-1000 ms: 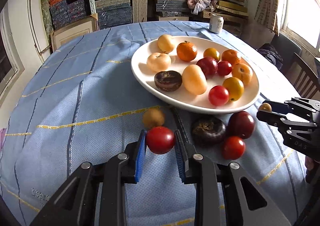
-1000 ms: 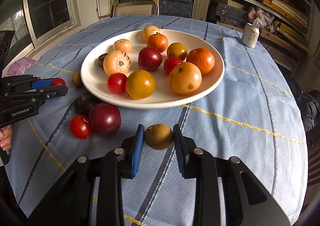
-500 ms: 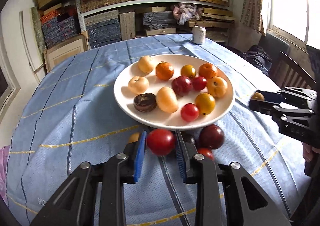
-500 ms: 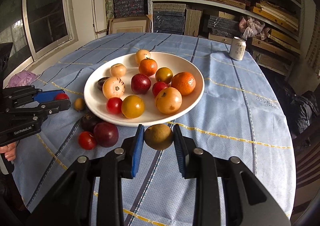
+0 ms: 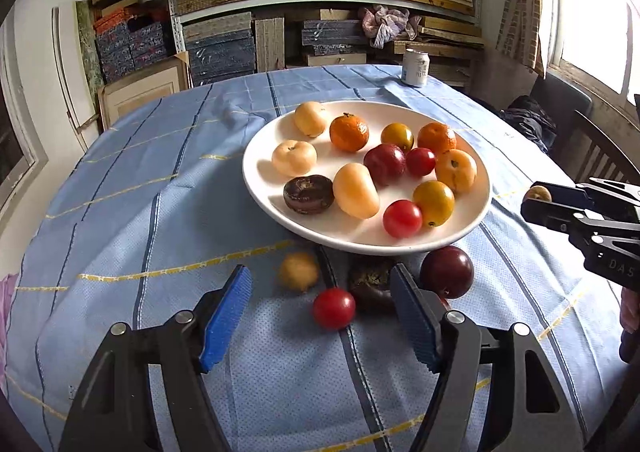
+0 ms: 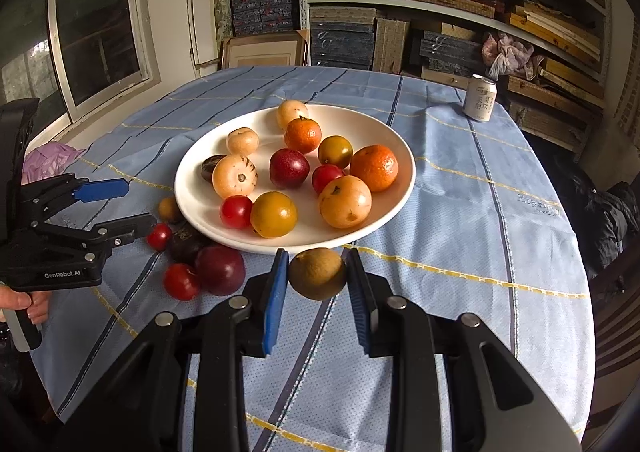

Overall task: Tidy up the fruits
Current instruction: 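Lift the red tomato and tan fruit and carry them toward the plate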

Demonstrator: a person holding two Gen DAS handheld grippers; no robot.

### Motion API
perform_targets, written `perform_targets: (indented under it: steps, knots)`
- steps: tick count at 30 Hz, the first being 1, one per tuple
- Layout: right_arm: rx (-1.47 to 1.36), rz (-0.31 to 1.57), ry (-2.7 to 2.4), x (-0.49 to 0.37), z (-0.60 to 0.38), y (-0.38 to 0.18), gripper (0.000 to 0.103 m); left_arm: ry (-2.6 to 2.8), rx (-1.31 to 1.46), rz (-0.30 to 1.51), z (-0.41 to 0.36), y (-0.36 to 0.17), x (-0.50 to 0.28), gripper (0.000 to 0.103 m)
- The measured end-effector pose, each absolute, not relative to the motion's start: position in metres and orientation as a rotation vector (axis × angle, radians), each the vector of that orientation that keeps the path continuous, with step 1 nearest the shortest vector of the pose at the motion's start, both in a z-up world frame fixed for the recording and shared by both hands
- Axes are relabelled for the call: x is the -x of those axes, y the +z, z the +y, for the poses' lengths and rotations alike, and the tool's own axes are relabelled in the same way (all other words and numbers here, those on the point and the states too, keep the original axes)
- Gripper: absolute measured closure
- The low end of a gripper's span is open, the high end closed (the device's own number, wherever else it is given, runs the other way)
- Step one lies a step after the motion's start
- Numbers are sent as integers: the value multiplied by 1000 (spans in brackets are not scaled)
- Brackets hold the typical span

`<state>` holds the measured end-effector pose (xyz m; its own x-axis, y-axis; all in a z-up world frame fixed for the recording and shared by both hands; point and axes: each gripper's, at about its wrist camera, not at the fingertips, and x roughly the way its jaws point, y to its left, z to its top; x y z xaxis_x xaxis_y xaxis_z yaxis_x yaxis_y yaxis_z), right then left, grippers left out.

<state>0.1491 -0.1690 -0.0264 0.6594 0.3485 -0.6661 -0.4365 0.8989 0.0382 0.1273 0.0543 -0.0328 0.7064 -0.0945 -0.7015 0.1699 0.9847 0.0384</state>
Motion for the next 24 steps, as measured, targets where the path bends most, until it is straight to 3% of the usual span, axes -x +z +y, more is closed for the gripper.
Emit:
perform_targets:
  steps: [2, 3, 4, 5, 24]
  knots:
    - [127, 728, 443, -150, -170, -26, 74, -161, -101, 790, 54, -39, -127, 33]
    - [126, 729, 440, -151, -170, -26, 74, -175, -107, 798, 52, -42, -127, 40]
    - [124, 729, 437, -151, -170, -25, 74, -184, -113, 813, 50, -47, -127, 65]
    - [121, 728, 434, -152, -171, -25, 74, -183, -111, 842, 50, -53, -130, 80]
    - [117, 704, 440, -142, -173, -18, 74, -206, -155, 796, 38, -35, -115, 79]
